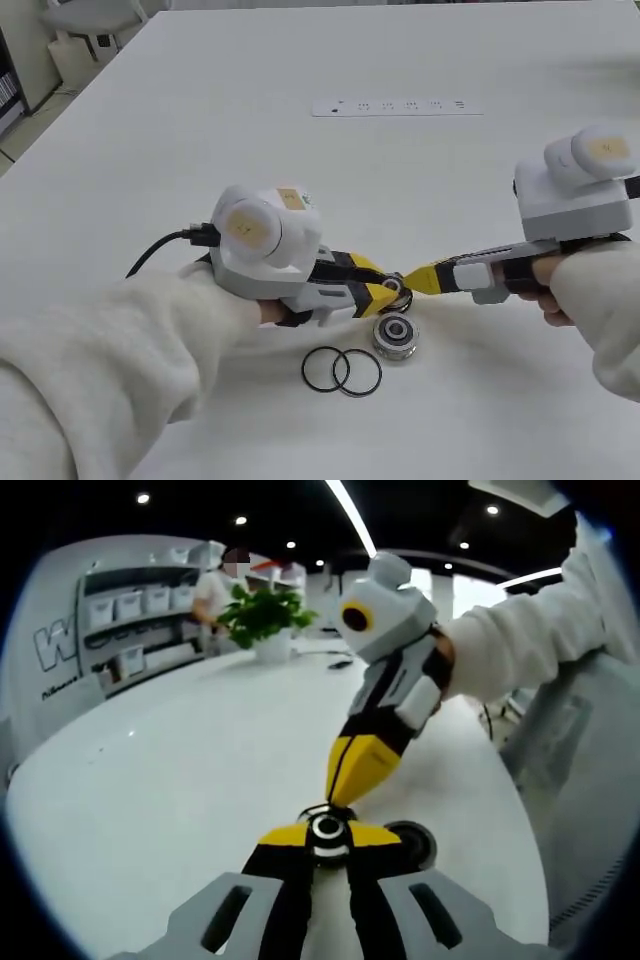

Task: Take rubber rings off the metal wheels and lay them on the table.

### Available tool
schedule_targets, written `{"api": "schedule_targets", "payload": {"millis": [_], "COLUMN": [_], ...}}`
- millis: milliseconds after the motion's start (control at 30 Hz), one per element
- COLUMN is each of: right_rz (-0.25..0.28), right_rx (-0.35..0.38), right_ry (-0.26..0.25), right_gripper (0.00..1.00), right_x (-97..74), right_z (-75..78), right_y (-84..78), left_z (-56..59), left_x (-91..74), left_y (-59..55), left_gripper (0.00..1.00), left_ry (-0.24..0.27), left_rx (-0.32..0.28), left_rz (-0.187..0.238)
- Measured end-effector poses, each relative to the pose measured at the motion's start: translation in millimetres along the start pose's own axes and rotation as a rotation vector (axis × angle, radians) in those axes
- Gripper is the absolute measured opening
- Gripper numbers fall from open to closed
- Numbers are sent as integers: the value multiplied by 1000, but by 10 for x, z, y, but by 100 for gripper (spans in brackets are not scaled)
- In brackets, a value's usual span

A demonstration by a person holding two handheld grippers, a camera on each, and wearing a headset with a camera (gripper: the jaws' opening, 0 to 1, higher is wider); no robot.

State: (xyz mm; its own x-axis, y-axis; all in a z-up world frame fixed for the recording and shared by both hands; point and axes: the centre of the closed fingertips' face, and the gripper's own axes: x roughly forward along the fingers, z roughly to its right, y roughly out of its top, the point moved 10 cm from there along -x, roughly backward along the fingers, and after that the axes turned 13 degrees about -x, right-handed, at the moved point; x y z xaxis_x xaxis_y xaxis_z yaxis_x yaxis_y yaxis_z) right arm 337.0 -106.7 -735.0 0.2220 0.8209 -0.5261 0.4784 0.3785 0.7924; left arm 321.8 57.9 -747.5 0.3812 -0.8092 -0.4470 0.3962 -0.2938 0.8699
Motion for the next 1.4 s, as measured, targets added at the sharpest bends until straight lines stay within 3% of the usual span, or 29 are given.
{"api": "schedule_targets", "payload": {"millis": [300,333,367,400,467,667,1167,1400], "right_rz": [4,27,85,85,37,14,23,33], "right_rx": [-18,-18,13,28,-32,-6,8,1], "right_ry": [16,20,34,24,-6,-6,-11,-7], "right_gripper": [0,0,0,0,0,0,0,0], "right_x": [9,8,7,-22,-29,-15,-45,-53], "right_z": [-33,-37,-49,-30,-12,14,32,21], "right_y": [27,43,98,128,104,31,43,71], "left_z": [1,2,2,2,3,8,20,17], "left_x": [-2,-3,-3,-3,-2,4,18,-20], "left_y": [2,3,3,4,5,10,44,76], "left_gripper": [13,13,13,13,13,13,15,16], "left_ry": [2,2,2,3,4,8,7,13], "left_rx": [-3,-3,-2,-4,-5,-12,-48,-26], "left_rz": [-1,-1,-1,-1,-1,-1,-18,-34]}}
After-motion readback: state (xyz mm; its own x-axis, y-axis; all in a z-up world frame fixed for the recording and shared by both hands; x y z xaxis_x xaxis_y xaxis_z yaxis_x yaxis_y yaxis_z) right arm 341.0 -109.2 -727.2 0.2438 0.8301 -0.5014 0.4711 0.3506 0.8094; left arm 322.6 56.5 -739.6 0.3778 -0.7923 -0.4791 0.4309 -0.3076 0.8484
